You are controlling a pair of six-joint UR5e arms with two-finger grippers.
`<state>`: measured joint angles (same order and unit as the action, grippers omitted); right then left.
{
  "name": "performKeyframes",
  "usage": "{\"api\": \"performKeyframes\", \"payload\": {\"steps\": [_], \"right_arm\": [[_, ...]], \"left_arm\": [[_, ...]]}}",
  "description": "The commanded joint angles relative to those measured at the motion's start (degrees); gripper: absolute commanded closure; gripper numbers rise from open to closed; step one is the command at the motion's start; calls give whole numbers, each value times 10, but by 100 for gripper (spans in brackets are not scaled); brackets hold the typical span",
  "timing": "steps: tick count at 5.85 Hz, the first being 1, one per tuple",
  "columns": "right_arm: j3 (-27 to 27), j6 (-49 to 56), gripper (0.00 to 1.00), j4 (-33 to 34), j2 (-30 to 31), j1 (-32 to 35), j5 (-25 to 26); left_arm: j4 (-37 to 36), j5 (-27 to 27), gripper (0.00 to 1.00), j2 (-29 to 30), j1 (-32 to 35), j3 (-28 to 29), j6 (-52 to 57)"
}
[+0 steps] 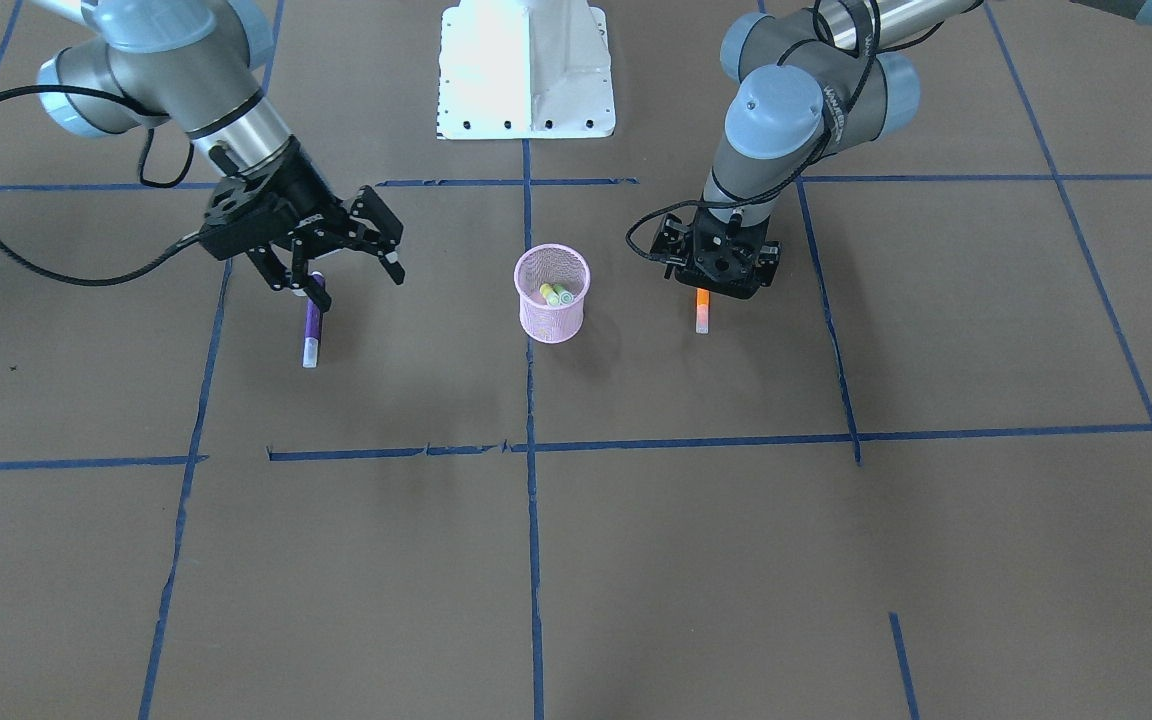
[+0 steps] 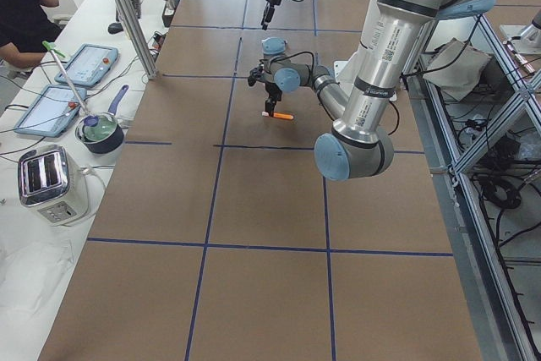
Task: Collect pens into pen holder
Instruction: 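Withdraw the right gripper while the left gripper descends and grasps the orange marker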
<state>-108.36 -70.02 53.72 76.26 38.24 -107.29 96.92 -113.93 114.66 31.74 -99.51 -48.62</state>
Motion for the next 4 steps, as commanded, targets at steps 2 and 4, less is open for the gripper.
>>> {"api": "performKeyframes", "payload": {"steps": [2,4], "right_arm": [[-6,2,1,-2,21,49,-88],[-5,2,1,-3,21,49,-87]], "left_arm": [[5,-16,11,3,-1,25,-1],[6,-15,40,1,-1,26,4]]}}
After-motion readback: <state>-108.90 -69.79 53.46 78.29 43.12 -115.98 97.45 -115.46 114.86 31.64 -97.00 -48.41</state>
